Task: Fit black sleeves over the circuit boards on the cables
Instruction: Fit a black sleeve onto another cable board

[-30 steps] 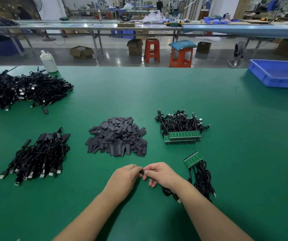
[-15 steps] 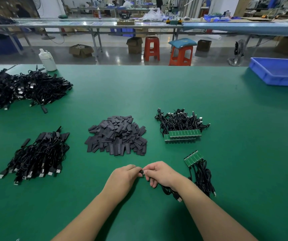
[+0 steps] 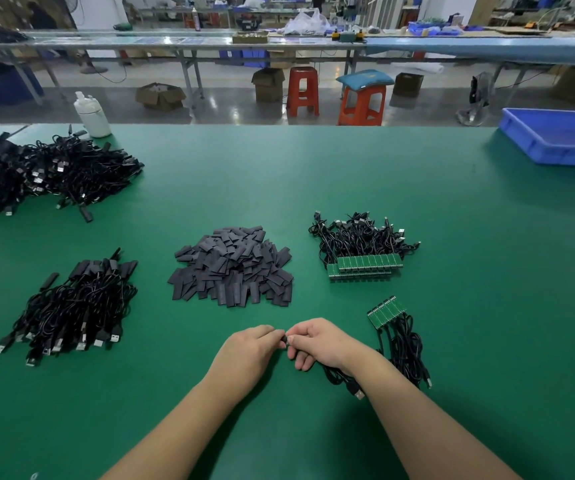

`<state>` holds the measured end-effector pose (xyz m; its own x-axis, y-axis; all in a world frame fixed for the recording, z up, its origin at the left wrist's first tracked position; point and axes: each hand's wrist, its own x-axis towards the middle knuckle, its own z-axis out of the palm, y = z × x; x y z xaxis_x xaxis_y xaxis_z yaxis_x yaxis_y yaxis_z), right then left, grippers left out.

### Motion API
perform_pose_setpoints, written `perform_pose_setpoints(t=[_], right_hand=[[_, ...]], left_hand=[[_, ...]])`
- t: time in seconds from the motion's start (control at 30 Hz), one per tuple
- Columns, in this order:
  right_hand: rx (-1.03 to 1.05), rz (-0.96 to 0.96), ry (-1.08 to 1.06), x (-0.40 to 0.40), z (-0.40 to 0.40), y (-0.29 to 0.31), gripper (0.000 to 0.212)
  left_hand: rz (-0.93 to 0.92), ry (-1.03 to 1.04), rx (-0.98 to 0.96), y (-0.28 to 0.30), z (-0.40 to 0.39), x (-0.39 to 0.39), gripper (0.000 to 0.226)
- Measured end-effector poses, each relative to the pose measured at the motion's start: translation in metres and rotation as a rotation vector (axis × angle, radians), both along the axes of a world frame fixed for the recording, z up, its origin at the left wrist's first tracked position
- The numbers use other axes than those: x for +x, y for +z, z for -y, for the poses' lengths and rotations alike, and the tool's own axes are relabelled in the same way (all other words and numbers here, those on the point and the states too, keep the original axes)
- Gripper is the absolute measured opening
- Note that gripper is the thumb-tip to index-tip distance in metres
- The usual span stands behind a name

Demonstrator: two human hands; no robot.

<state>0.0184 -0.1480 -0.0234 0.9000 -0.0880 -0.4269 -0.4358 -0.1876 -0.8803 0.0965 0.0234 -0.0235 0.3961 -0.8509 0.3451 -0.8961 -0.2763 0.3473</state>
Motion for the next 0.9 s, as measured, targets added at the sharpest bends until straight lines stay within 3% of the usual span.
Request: perform_pose_setpoints(t=[0.13,0.33,0.43,0.8,0.9], right_hand=[[0.006,-0.002,0.012,-0.0004,0.0006,0.0003,0.02],[-0.023,-0.022,0.009,0.0004,-0.0001,0.0013,0.026],[-0.008,-0.022,0.005,-0.0004,-0.0001,0.0026,0.029],[0.065,-0.069,-0.029,-0.0008,-0.0022,0.0065,0.037],[0.069,-0.063,-0.039,-0.0005,-0.001,0.0049,0.041]], left_hand=[[0.015,-0.012,0.0,0.003,-0.0012,-0.0016,0.018],[0.187,-0.043,0.146,-0.001,-0.0012,-0.0013,0.029],[0.164,-0.042,0.212,-0.001,0.001,-0.0011,0.037],[0.138,0.055,0.394,-0.0006,0.0052,0.0045,0.034],[0.124,0.058,0.403,-0.0007,0.0071,0.007,0.045]])
